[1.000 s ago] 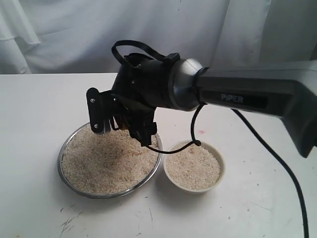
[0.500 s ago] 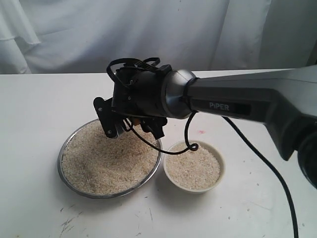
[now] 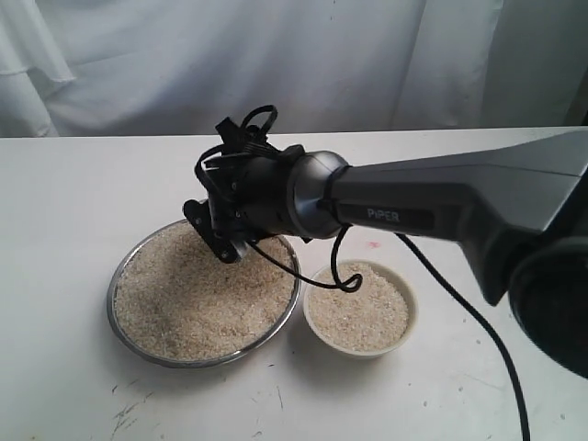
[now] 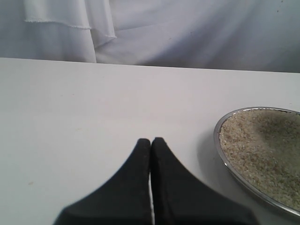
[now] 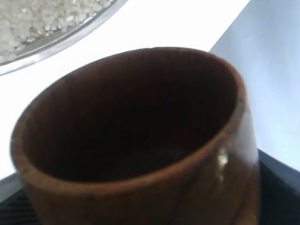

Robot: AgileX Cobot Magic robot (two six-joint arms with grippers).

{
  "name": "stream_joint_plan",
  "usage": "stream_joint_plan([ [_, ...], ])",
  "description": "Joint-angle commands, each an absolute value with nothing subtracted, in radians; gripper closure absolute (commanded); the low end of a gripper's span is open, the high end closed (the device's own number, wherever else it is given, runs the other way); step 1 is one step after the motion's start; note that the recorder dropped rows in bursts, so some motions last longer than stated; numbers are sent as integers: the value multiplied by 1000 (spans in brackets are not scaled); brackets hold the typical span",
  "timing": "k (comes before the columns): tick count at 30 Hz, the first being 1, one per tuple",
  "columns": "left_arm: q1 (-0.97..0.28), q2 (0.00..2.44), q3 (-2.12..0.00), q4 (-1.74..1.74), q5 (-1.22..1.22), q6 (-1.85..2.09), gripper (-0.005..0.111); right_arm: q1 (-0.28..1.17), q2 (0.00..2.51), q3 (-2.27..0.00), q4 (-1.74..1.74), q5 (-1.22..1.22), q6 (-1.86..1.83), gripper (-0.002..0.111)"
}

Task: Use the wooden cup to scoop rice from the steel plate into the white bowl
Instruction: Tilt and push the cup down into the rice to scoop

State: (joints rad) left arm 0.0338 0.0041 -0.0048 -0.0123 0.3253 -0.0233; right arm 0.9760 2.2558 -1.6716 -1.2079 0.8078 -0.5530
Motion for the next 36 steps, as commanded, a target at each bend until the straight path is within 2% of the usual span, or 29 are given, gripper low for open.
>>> stream_joint_plan([
  [1,31,0,0,-12,319,-24,107,979,2293,-1685,-1327,800,-554,108],
  [36,31,0,0,-12,319,-24,107,1069,2434,-1731,-1351,837,-569,108],
])
